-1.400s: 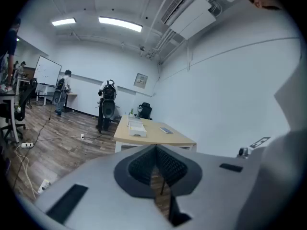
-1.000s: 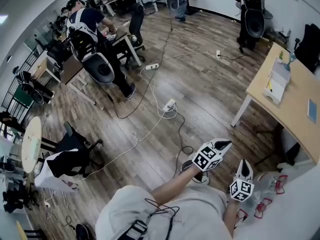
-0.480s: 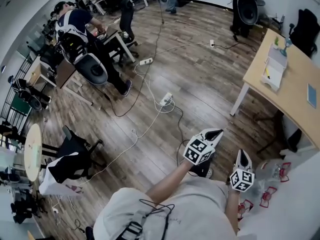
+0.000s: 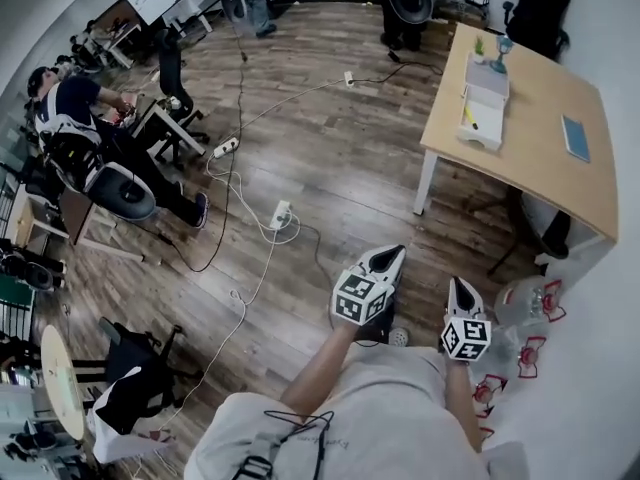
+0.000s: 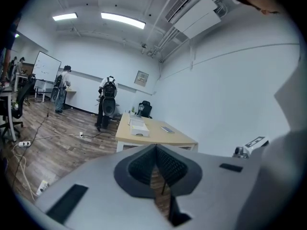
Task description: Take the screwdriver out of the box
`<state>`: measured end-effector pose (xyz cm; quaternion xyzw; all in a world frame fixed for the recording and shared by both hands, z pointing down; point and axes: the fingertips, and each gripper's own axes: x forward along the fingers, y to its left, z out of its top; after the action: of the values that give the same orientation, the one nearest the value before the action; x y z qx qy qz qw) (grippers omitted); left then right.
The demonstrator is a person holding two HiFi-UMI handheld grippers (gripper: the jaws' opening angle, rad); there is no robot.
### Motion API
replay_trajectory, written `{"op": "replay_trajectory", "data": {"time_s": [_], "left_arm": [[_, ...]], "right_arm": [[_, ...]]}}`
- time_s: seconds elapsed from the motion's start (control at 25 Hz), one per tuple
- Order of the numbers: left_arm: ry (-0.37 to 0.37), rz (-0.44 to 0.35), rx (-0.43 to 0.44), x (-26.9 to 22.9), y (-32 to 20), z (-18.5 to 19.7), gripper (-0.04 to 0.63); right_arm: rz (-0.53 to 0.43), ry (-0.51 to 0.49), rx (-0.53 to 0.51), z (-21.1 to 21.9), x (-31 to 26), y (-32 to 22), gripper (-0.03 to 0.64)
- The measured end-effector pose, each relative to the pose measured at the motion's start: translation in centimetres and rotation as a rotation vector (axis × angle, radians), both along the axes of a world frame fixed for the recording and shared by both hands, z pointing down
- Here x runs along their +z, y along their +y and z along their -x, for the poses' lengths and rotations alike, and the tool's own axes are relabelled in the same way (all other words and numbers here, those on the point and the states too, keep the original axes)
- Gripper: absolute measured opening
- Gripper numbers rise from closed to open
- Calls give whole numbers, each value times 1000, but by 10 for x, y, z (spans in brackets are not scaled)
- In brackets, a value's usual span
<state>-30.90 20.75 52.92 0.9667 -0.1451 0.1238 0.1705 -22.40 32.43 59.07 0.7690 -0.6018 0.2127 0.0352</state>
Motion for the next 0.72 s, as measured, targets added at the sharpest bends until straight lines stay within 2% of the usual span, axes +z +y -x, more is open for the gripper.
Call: {"op": "replay_trajectory", "data": {"time_s": [0.4, 0.72], "left_arm": [[-12, -6, 18, 0, -74, -65, 5], [-35, -66, 3, -2, -164, -116, 6]], "right_arm": [[16, 0, 44, -56, 0, -68, -2], [52, 31, 13, -93, 1, -159, -2]]}}
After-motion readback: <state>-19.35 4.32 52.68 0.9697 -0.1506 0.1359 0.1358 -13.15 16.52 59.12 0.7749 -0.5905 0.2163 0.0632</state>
